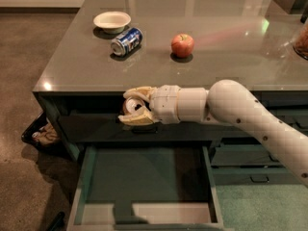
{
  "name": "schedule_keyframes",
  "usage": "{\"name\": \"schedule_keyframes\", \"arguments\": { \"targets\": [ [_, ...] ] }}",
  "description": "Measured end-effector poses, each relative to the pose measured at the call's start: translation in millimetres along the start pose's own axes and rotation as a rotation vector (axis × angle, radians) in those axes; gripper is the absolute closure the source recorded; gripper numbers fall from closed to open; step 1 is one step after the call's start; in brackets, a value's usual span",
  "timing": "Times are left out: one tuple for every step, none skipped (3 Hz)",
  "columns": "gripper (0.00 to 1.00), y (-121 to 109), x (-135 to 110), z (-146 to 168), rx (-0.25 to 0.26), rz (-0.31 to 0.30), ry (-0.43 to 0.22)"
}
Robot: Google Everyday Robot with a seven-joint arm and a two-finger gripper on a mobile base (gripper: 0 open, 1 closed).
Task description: Pick orange can from middle drawer and place on counter
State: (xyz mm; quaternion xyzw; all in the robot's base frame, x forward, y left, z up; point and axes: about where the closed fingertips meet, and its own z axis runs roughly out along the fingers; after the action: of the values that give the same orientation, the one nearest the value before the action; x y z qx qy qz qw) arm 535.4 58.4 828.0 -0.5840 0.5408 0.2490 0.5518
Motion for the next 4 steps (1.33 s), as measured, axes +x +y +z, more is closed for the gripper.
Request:
{"name": "schedule_keyframes", "arguments": {
  "targets": [
    [1.00,-9,-20,-12,-0.009,0.006,0.008],
    [1.00,-43,-89,-51,-0.026,0.004,0.081],
    [1.00,-74,-132,-74,-0.052,-0.022,0.179],
    [1.00,-85,-154,-72,-0.077,-0.047,0.157]
  ]
}}
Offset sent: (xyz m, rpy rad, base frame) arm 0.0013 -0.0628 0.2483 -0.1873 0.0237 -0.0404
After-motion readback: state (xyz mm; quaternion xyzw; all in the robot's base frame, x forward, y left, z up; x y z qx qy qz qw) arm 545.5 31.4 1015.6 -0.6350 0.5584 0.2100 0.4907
